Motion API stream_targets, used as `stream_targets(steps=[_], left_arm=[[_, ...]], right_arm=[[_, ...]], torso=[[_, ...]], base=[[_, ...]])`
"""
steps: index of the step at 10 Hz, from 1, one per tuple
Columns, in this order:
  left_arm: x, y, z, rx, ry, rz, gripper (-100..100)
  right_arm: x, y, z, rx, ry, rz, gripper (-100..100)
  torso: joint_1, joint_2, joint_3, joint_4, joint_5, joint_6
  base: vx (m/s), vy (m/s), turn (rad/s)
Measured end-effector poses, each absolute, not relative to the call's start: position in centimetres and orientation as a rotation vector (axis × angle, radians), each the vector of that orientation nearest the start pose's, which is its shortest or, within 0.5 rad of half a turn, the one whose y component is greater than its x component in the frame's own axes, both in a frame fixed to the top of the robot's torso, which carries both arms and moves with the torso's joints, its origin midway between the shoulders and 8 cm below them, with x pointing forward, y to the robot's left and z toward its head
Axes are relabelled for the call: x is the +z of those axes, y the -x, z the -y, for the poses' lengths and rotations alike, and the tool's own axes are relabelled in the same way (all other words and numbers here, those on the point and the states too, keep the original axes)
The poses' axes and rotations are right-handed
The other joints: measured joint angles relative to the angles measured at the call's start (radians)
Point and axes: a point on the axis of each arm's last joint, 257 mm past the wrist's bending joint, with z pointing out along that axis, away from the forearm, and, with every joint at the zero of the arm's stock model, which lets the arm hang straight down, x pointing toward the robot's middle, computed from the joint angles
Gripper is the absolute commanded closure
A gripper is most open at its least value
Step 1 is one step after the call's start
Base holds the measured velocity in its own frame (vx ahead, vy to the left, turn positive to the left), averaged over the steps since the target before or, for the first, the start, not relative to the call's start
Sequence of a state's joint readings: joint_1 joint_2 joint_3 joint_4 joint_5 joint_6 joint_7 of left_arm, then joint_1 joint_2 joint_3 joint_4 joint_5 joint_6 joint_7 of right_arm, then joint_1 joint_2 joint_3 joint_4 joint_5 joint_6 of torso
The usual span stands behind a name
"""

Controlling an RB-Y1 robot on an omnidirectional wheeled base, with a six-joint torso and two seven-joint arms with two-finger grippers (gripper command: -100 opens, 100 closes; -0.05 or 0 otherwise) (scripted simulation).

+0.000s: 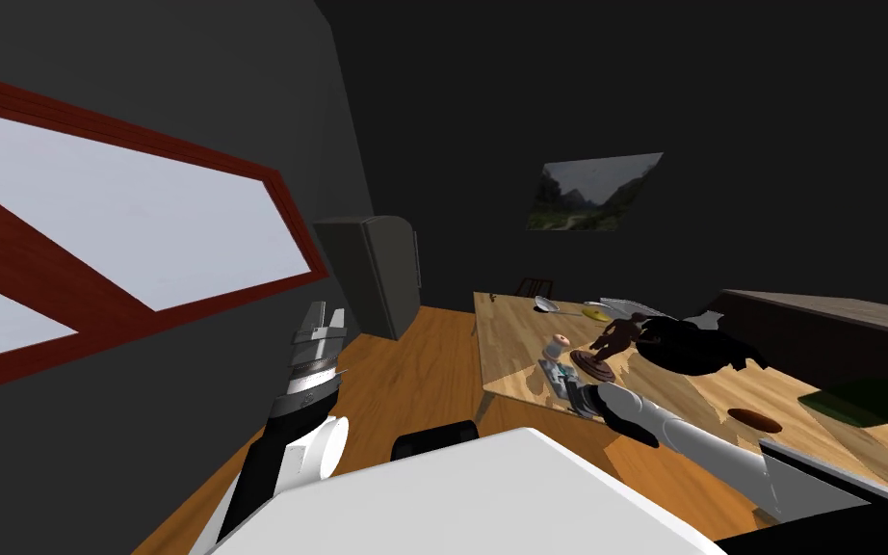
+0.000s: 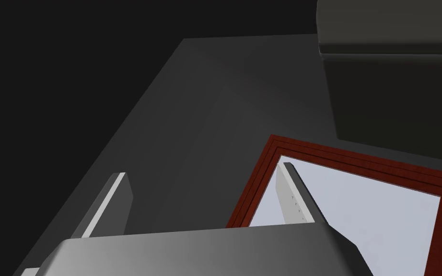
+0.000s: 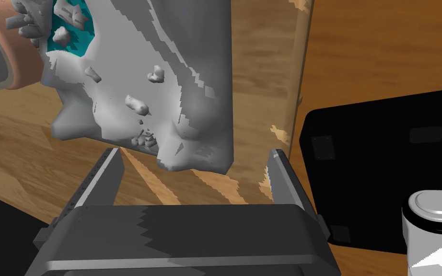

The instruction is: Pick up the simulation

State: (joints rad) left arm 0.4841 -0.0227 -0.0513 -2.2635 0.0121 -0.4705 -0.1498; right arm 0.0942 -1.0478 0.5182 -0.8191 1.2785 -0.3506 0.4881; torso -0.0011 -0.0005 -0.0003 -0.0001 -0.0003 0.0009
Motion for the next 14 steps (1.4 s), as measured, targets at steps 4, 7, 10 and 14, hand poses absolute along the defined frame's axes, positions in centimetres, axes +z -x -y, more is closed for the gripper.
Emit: stream_targets(steps=[4,7,10,14], left_arm=[[1.7,-35.5,-26.5,-1.222,0.655,-0.649,0],[1.7,-35.5,-26.5,-1.222,0.655,-0.649,0],[1.7,-35.5,-26.5,-1.222,0.655,-0.649,0],[1.7,-35.5,-26.5,-1.222,0.655,-0.649,0]], right_arm=[[-49.0,-20.0,63.8,-0.563,1.451,-2.436,-100],[-48.8,-17.8,64.4,-0.585,1.413,-2.458,-100],[-48.6,-15.3,65.1,-0.604,1.376,-2.492,-100],[-48.5,-13.4,65.5,-0.622,1.352,-2.511,100]], torso=[[0.000,0.000,0.000,0.000,0.000,0.000],[0.000,0.000,0.000,0.000,0.000,-0.001],[0.000,0.000,0.000,0.000,0.000,0.000],[0.001,0.000,0.000,0.001,0.001,-0.001]], base=[[0.015,-0.016,0.111],[0.017,-0.017,0.105],[0.014,-0.016,0.136],[0.004,-0.006,0.015]])
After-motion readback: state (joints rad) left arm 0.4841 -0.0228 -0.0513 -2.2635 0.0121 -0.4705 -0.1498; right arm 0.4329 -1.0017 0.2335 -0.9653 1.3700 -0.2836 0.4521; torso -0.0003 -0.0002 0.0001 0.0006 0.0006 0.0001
